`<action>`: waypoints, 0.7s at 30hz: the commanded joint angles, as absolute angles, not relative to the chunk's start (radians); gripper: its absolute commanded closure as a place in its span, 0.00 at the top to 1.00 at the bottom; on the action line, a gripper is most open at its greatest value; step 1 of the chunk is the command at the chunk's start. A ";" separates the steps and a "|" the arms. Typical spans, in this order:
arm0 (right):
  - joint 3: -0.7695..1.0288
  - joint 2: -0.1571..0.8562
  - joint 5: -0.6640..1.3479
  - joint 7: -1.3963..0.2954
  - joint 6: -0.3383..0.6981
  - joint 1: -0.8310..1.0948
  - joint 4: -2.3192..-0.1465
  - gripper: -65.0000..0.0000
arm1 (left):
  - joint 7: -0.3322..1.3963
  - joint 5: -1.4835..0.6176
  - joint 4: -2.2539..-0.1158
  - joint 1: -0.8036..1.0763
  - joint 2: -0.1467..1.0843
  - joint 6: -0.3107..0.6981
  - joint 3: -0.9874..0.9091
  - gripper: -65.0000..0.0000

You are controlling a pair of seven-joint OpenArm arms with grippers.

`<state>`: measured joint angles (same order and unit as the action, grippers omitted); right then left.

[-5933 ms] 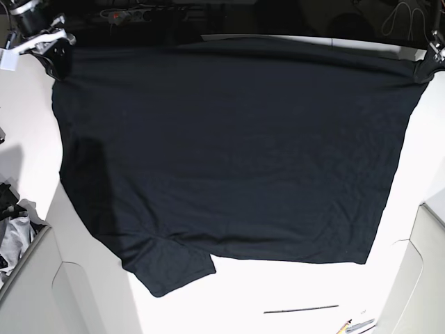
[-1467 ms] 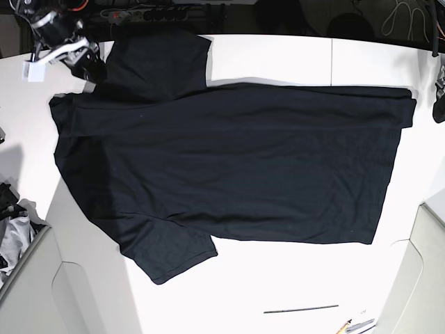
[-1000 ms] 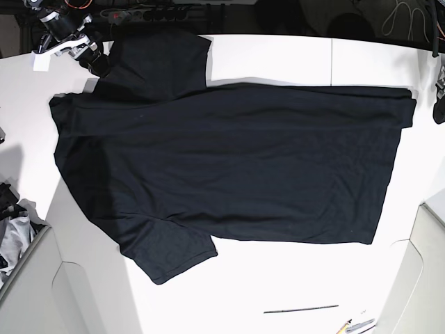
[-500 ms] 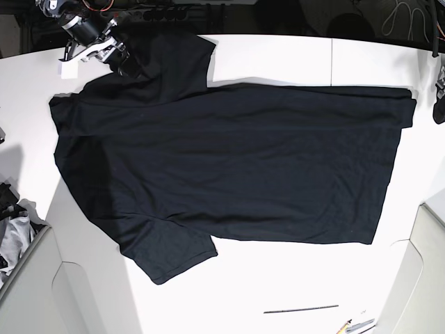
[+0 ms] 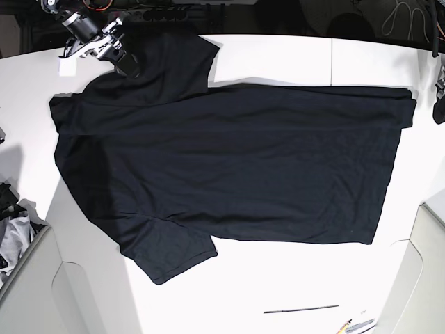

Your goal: Fold the T-shirt properly

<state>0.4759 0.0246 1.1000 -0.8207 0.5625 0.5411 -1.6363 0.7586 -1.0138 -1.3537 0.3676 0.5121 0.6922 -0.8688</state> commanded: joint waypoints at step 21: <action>0.318 0.039 0.884 -0.719 0.583 0.227 -1.738 0.00 | 0.738 -1.035 -1.367 0.366 0.535 0.698 -0.878 0.41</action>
<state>0.3180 0.0330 0.8604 -0.7437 0.5713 0.2348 -1.7203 0.7586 -1.0138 -1.3537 0.3676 0.5121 0.6922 -0.8688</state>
